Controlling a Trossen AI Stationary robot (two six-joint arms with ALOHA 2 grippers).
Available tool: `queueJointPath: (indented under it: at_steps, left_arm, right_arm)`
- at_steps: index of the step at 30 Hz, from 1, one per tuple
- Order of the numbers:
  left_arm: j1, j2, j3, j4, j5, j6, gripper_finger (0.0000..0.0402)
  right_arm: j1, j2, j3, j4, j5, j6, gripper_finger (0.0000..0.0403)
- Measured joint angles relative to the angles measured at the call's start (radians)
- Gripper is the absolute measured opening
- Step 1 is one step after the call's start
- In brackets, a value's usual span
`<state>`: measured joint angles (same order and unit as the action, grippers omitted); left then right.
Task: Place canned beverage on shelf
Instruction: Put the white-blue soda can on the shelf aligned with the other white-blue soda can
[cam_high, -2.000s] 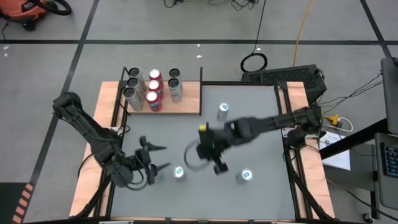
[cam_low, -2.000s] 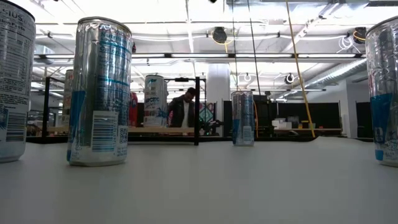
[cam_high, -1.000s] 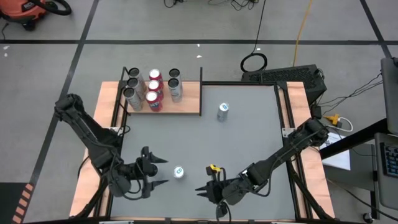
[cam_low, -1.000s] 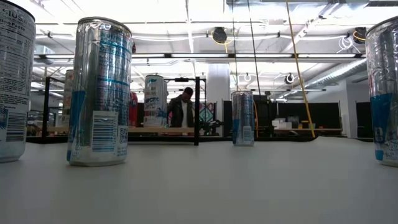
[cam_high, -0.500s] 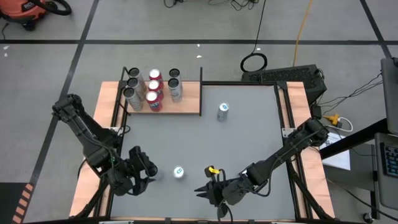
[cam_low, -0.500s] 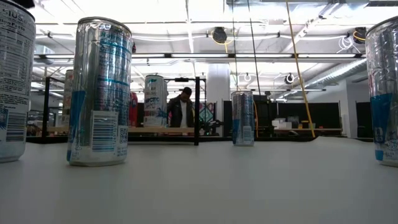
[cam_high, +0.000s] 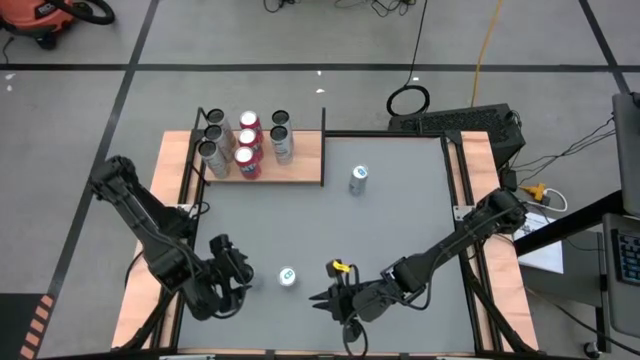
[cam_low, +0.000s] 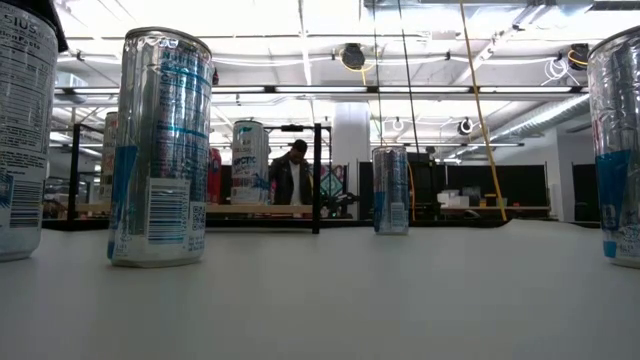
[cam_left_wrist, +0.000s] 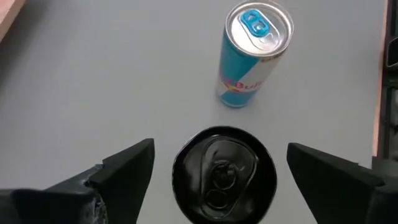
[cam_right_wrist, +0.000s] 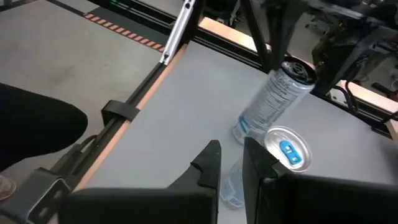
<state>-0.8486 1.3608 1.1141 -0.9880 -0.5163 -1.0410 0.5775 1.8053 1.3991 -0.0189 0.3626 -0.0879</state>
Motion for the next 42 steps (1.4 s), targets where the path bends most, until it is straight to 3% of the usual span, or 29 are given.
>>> queueJointPath:
  at_steps: [16,27,35,42]
  left_arm:
    - [0.001,0.097,-0.001,-0.003,0.067,-0.028,0.0363]
    - [0.005,0.100,-0.001,-0.009,0.076,-0.156,0.0239]
    - [0.044,0.082,0.000,-0.018,0.091,-0.281,0.0239]
    - [0.088,0.030,0.015,-0.024,0.104,-0.315,0.0255]
  right_arm:
    - [-0.015,0.000,0.000,-0.001,-0.002,0.016,0.0007]
    - [-0.017,0.000,0.000,-0.001,-0.002,0.016,0.0007]
    - [-0.032,0.000,0.000,0.001,0.004,0.089,0.0012]
    - [-0.036,0.026,0.001,0.058,0.019,0.100,0.0071]
